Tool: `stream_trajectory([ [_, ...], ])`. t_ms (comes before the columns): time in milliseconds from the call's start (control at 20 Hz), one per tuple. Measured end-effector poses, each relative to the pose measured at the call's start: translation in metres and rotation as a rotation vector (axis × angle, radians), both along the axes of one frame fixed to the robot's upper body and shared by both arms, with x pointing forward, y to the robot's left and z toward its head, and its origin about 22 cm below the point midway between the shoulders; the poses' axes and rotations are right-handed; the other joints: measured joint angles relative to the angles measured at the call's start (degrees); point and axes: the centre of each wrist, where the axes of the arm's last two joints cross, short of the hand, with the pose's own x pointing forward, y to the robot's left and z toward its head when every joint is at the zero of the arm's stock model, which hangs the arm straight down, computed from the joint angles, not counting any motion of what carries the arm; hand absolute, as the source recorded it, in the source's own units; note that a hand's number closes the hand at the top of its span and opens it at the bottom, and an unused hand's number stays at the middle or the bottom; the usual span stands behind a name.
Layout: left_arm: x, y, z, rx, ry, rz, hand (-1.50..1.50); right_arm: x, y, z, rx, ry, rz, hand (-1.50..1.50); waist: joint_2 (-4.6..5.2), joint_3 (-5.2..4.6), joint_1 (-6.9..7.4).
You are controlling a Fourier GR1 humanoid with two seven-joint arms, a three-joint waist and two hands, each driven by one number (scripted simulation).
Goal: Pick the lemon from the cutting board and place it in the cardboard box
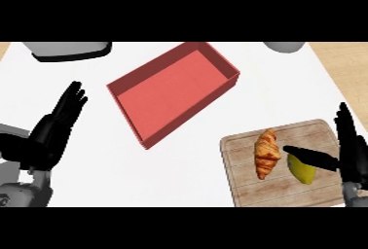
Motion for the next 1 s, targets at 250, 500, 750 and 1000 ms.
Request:
stream_trajectory([
  [250,0.0,-0.014,-0.001,0.063,0.009,-0.095,0.0,-0.056,-0.037,-0.039,-0.391,0.162,-0.161,-1.5,-0.09,-0.46,0.95],
  [500,-0.002,-0.03,-0.007,0.096,0.015,-0.158,0.0,-0.091,-0.048,-0.042,-0.618,0.228,-0.223,-1.5,-0.37,-0.75,2.78],
  [750,0.001,-0.042,-0.006,0.116,0.013,-0.185,0.0,-0.112,-0.039,-0.027,-0.657,0.335,-0.213,-1.5,-0.4,-0.89,3.71],
  [1000,0.003,-0.052,-0.009,0.115,0.014,-0.211,0.0,-0.117,-0.007,0.002,-0.591,0.458,-0.164,-1.5,-0.27,-0.76,4.87],
])
